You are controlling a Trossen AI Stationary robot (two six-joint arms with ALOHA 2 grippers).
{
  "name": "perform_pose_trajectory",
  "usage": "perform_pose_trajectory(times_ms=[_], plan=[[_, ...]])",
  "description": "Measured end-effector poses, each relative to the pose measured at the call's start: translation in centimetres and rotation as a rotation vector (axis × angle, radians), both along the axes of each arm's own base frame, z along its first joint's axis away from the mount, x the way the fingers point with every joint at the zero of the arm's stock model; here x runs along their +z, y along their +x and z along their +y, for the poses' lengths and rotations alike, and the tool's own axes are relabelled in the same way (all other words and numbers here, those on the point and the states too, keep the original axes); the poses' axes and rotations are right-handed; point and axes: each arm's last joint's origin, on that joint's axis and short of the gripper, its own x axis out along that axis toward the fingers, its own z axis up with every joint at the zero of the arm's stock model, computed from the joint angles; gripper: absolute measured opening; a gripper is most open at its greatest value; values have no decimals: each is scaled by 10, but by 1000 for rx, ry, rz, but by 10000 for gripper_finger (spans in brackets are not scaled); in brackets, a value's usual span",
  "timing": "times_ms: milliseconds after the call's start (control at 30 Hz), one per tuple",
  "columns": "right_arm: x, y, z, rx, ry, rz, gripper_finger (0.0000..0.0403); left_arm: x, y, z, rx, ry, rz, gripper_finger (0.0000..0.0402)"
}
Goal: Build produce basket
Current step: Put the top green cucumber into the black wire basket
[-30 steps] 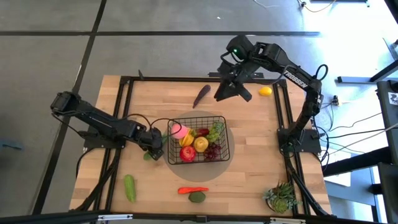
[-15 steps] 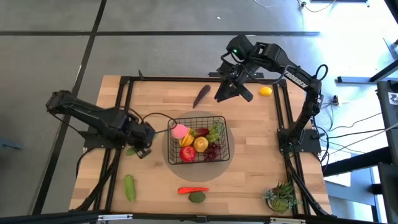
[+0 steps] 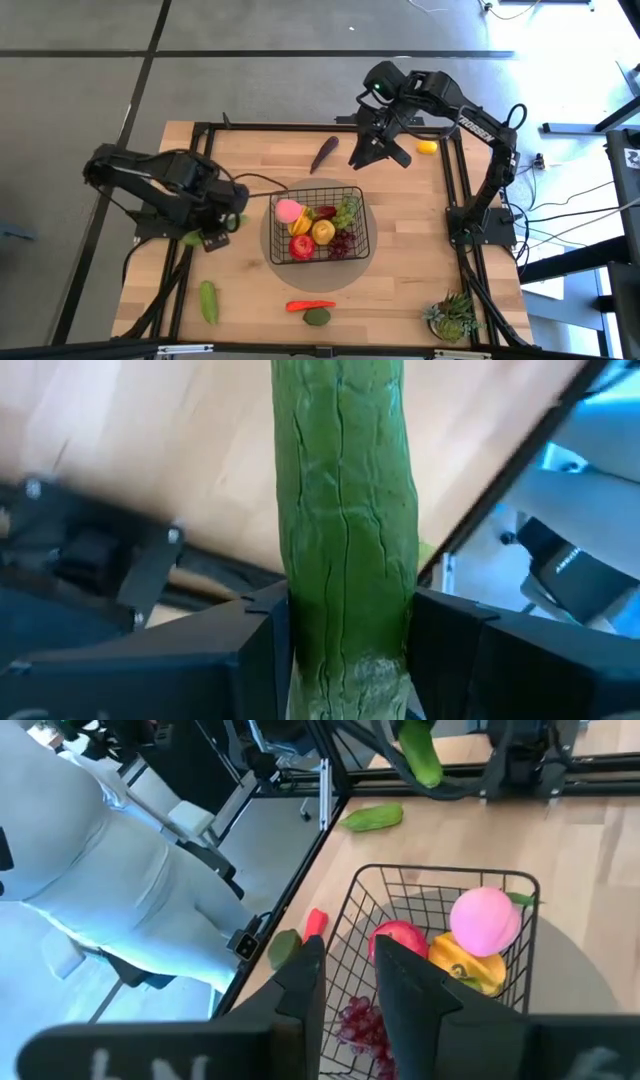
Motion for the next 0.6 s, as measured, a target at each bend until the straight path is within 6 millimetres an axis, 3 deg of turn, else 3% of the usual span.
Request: perform_pose_trajectory(times_ms=[233,433,600], plan=[[-1,1,9,25,13,26,84,12,46,4,-118,-3,-55,119],[-7,-7,18,73,43,122,84,-5,87,9,-241,-68,-32,119],[-9,-11,25,118,51,147,84,-22,111,17,-277,-173,-2,119]])
